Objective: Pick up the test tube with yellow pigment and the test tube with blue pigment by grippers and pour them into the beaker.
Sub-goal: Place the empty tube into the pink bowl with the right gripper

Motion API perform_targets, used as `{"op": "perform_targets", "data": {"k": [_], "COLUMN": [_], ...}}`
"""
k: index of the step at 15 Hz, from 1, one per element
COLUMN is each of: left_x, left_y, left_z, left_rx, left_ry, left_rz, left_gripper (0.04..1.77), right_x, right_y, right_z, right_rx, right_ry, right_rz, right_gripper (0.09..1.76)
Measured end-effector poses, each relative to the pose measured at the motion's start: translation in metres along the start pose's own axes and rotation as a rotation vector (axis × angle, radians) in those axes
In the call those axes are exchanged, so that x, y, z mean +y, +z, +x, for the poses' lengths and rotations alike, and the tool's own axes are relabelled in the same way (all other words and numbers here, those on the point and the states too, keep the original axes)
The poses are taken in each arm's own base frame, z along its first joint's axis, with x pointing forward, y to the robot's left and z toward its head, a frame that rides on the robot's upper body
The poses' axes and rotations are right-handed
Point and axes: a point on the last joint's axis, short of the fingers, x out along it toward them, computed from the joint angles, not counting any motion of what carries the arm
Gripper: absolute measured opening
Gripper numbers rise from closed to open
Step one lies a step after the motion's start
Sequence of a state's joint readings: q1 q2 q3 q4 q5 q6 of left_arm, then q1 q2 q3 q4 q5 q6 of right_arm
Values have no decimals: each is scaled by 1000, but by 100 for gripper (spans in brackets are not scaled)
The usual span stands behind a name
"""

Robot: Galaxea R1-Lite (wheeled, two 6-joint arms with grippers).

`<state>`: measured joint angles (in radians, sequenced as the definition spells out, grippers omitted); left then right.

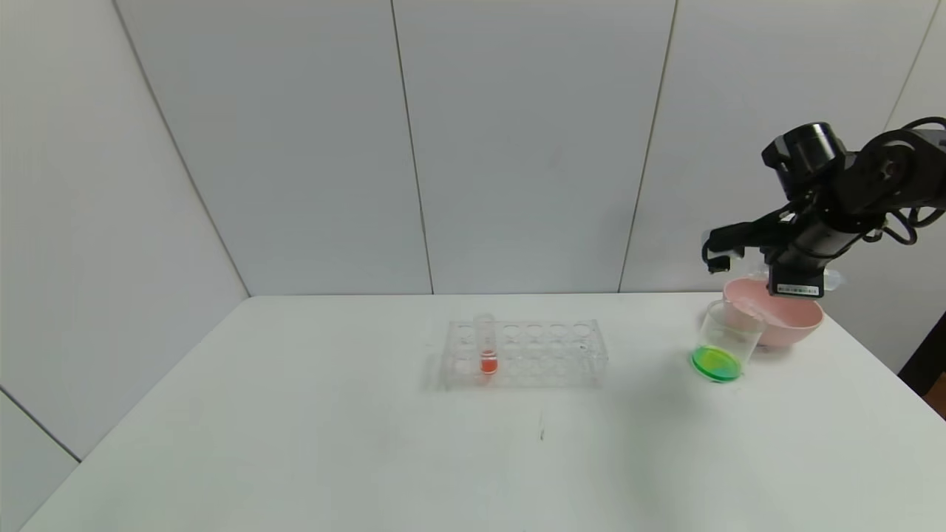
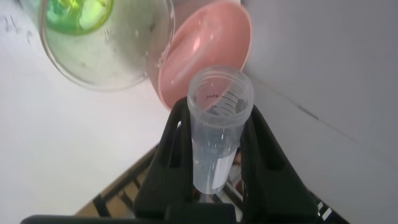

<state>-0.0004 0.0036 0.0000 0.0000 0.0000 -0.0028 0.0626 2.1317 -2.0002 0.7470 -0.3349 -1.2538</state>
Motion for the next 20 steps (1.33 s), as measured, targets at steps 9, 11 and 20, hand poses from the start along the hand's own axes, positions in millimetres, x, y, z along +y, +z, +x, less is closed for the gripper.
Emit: {"op": "perform_targets", "data": {"k": [9,11,20], "left_x": [0,0,0], "left_y": [0,0,0], "left_z": [0,0,0], "left_rx": [0,0,0], "left_ry": [0,0,0], "left_rz": [0,0,0], "left_gripper": [176,176,176], "right_x": [-35,-37,-24], "right_y": [-34,-44,-96], "right_z": [-5,0,45], "right_rx": [-789,-861,-953], "right_ry": [152,141,34], "right_rz": [637,767,1129], "right_gripper": [50,50,50]}}
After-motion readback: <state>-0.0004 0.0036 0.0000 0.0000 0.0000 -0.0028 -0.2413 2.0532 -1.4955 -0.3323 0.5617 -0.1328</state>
